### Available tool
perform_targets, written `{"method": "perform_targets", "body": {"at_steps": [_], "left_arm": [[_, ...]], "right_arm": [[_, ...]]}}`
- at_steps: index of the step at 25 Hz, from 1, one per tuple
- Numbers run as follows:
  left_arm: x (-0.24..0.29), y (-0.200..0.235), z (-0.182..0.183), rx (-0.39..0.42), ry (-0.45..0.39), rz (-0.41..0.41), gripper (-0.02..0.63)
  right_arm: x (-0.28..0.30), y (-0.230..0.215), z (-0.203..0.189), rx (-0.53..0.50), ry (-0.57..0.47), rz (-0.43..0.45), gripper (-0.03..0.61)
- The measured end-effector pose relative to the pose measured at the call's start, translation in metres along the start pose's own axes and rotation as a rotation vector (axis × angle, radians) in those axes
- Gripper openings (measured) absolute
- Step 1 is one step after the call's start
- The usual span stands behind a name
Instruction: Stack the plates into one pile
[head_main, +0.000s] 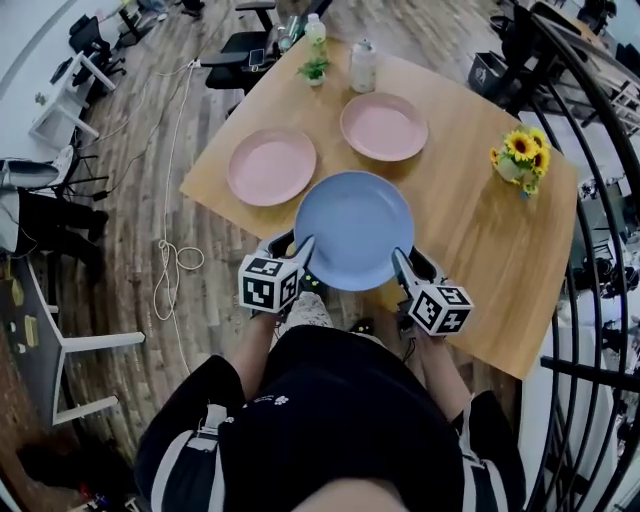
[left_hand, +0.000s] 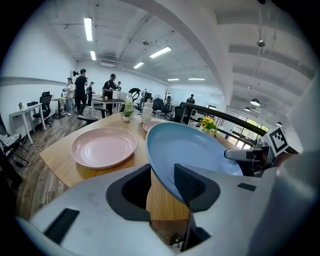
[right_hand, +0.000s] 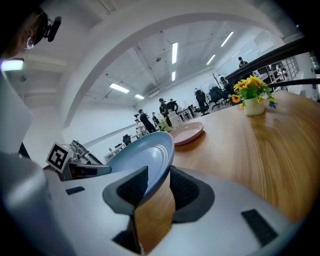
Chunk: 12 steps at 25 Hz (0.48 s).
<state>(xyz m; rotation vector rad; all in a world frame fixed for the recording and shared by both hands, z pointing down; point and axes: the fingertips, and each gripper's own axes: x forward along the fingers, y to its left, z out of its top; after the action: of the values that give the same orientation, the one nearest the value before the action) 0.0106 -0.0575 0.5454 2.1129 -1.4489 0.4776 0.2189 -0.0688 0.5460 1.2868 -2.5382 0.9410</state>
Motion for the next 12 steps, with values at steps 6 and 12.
{"method": "perform_targets", "body": {"at_steps": [6,12], "left_arm": [[0.005,0.036,0.005,-0.021,-0.011,-0.002,0.142],[0.017,0.087,0.024,0.003,0.002,-0.033,0.143]], "right_arm": [[0.034,0.014,0.005,-0.011,0.006,0.008,0.138],[0.081,0.034,0.015,-0.007,0.002,-0.024,0.138]]}}
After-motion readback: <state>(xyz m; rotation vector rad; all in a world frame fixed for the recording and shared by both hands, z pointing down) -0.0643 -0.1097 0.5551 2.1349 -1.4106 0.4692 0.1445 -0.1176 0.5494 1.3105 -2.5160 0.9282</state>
